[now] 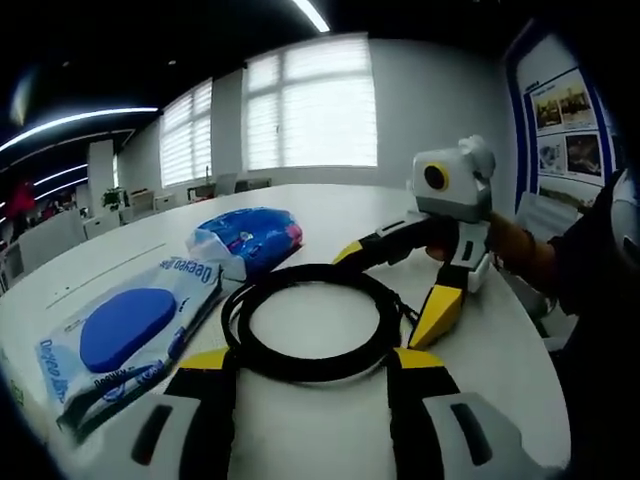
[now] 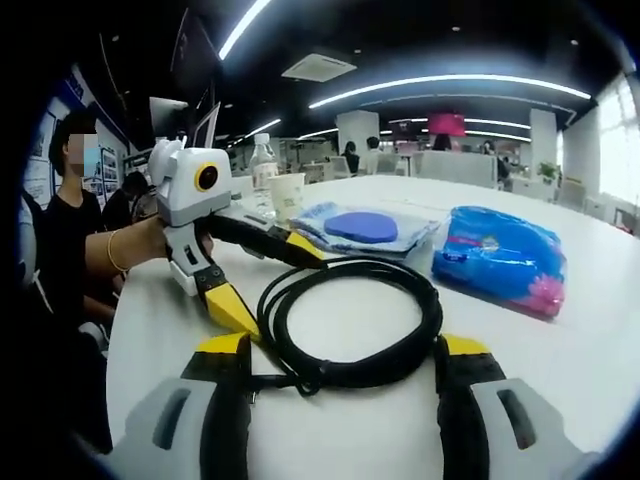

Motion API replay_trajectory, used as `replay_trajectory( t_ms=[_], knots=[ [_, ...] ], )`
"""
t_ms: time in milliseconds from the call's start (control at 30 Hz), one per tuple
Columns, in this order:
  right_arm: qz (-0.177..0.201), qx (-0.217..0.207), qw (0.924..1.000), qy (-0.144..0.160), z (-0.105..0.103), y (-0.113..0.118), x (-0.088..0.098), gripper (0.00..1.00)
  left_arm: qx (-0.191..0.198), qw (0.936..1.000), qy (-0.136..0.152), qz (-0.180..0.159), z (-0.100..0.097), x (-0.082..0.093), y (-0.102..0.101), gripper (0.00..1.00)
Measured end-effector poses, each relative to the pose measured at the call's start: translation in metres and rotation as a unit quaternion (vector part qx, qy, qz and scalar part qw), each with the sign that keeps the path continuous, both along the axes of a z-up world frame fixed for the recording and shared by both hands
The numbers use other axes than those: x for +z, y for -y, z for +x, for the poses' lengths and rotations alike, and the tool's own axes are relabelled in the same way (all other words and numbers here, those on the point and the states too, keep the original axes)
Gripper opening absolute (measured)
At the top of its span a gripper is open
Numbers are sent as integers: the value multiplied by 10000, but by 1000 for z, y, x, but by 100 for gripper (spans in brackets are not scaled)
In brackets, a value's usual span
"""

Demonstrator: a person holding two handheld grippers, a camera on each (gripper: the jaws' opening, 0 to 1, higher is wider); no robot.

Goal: Arrange the tabletop items into an orderly group along one side of the table until the central work area is clear of visible clutter.

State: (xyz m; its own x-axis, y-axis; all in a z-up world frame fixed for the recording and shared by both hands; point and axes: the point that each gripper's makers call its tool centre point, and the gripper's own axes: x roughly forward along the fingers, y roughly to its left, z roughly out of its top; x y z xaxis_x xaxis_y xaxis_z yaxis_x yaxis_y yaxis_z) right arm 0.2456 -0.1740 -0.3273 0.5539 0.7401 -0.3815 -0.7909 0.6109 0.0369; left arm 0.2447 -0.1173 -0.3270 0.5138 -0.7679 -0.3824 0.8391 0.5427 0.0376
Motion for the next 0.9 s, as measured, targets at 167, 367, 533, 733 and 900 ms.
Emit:
replay_trajectory(
  t_ms=[167, 367, 533, 733, 900],
  knots=[
    [60, 3, 10000, 27, 0, -1, 0, 73, 29, 10000, -30, -46, 1, -1, -1, 64],
    [66, -47, 10000, 49, 2, -1, 0, 75, 33, 9999, 91, -50, -1, 1, -1, 63],
    [120, -67, 9998, 113, 6, -2, 0, 80, 88, 9998, -51, -167, 0, 1, -4, 63],
    [190, -111, 9997, 141, 6, 1, 4, 81, 161, 9994, -47, -287, 1, 6, -10, 65],
    [398, -117, 9991, 107, 6, 1, 8, 85, 264, 9991, -32, -331, 3, 7, -15, 68]
  ],
)
